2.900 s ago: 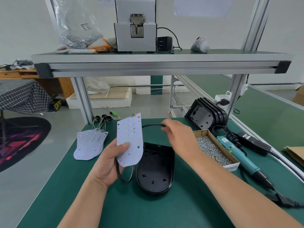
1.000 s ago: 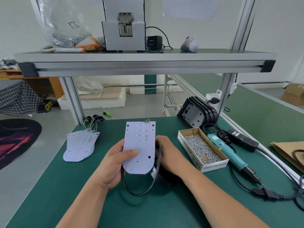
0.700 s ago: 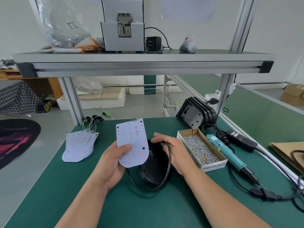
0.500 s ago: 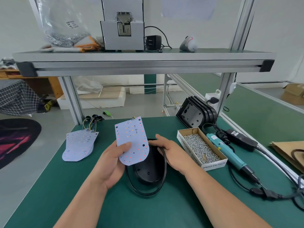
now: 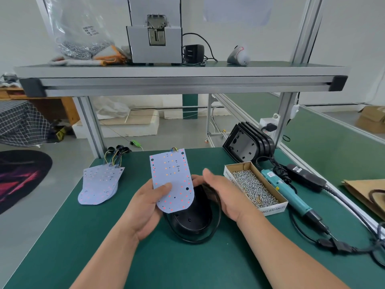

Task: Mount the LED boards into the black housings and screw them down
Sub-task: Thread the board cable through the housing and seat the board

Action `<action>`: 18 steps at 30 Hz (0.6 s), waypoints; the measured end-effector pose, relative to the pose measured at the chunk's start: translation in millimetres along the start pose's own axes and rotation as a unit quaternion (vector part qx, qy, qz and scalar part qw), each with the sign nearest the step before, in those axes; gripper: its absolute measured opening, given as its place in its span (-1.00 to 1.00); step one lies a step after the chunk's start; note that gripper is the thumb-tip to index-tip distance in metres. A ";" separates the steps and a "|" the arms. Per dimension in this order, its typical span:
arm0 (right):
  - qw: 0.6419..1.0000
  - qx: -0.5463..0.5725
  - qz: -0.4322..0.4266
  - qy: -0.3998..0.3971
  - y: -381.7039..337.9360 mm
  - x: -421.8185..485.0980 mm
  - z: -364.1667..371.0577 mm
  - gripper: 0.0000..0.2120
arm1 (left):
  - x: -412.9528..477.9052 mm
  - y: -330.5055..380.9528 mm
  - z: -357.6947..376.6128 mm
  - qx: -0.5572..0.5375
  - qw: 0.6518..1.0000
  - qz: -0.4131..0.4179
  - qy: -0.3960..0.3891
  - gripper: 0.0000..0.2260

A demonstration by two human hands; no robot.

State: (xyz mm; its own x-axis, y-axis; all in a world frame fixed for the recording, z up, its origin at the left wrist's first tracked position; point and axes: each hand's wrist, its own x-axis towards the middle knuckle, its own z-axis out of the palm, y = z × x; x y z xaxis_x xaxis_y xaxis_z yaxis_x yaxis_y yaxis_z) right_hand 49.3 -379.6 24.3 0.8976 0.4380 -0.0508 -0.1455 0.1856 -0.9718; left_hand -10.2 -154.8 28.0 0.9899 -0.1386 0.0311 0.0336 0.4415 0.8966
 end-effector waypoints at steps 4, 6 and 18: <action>0.993 -0.095 -0.063 0.005 5.3 -1.0 18.3 -0.67 | -1.0 -4.2 7.4 0.018 1.000 0.006 -0.005 -0.62; 0.998 -0.026 -0.048 0.041 2.9 -0.7 22.2 -0.73 | -0.7 -4.3 9.2 0.018 1.000 0.005 -0.005 -0.61; 0.988 0.101 0.046 0.104 -5.7 -0.8 17.0 -0.79 | 5.4 -1.7 4.0 -0.133 0.990 -0.037 0.008 -0.85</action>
State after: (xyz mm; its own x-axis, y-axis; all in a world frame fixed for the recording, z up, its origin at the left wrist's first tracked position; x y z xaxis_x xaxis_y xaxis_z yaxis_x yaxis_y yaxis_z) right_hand 42.4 -366.0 33.8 0.9394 0.2756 -0.2039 -0.2925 0.3340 -0.8961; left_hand -5.5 -159.8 28.3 0.9855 -0.1651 -0.0394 0.1386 0.6486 0.7484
